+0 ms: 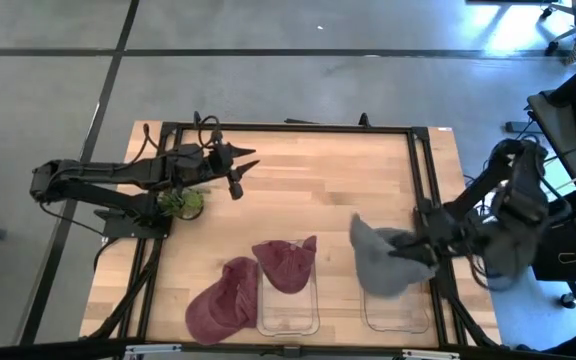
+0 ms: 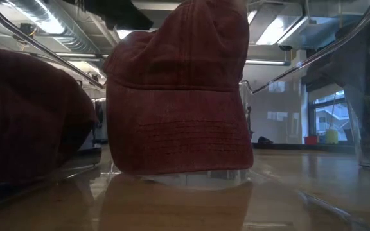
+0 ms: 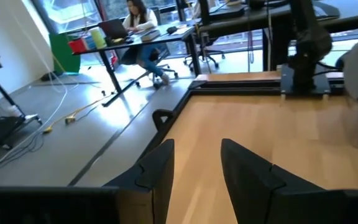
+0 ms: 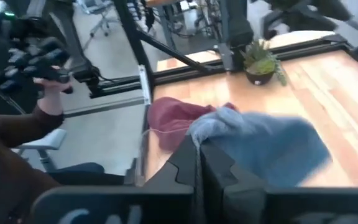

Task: Pick & Place hat
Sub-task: Put the gray cap into the right transparent bin

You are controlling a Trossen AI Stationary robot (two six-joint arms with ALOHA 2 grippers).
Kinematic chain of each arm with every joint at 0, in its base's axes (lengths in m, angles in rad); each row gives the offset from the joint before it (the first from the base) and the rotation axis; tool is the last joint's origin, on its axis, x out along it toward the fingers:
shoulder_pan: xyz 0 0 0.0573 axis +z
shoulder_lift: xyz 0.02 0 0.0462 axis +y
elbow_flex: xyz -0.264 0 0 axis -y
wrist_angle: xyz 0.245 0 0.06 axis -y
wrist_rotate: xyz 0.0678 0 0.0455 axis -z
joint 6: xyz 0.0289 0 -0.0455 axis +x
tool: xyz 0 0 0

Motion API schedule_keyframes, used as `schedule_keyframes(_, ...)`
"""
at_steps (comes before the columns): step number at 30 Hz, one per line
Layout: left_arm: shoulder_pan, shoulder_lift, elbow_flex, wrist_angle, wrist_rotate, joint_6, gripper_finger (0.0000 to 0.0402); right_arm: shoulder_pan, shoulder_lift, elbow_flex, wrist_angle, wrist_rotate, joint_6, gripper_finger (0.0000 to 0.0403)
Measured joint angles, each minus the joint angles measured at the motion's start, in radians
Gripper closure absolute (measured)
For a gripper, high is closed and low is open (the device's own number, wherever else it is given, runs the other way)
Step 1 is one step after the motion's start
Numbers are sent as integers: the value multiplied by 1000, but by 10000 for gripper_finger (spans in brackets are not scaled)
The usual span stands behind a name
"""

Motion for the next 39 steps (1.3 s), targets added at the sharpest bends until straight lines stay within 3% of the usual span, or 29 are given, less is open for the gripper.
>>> schedule_keyframes(8, 34, 0, 0, 0, 0, -44, 270, 247, 100, 0, -19, 179, 174, 401)
schedule_keyframes(15, 34, 0, 0, 0, 1, -73, 273, 373, 234, 0, -172, 320, 319, 401)
schedule_keyframes(21, 34, 0, 0, -22, -2, -118, 270, 410, 378, 0, -384, 313, 437, 401)
schedule_keyframes(29, 34, 0, 0, -41, -4, -157, 274, 410, 539, 1, -670, 234, 715, 394)
schedule_keyframes(36, 34, 0, 0, -41, -14, -165, 270, 396, 586, -25, -681, 86, 804, 387)
schedule_keyframes(39, 34, 0, 0, -42, -15, -165, 273, 395, 588, -38, -675, 79, 805, 394)
